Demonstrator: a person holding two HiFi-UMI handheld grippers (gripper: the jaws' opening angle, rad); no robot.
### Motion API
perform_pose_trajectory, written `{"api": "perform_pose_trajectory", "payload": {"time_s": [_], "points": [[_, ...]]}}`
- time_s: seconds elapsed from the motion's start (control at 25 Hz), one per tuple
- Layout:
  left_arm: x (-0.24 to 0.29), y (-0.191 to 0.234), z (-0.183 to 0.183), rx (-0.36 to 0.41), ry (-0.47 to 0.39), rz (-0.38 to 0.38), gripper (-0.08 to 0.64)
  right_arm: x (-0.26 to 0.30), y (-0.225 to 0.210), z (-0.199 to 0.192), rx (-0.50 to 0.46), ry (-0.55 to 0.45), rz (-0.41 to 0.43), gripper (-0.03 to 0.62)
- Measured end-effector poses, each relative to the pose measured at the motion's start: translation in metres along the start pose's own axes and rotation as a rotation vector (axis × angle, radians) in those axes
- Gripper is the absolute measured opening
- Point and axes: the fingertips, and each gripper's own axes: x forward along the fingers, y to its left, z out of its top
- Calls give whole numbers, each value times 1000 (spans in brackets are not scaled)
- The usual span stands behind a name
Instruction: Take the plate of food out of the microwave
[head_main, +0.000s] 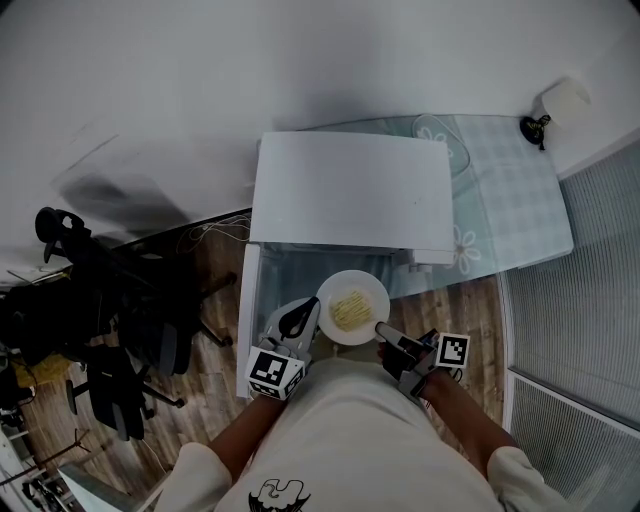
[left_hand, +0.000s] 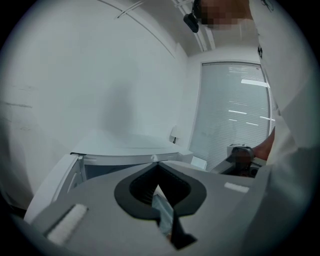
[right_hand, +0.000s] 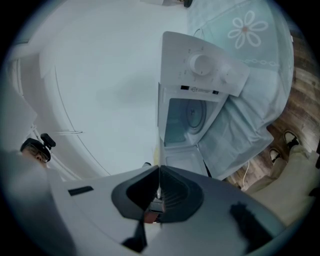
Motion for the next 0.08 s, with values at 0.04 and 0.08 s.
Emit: {"api": "perform_pose_trajectory", "payload": {"time_s": [0.04, 0.08], "points": [[0, 0, 0, 3, 0, 1, 3, 1, 0, 0, -2, 3, -1, 18], [-1, 0, -1, 7, 0, 1, 3, 2, -1, 0, -4, 5, -2, 18]]}}
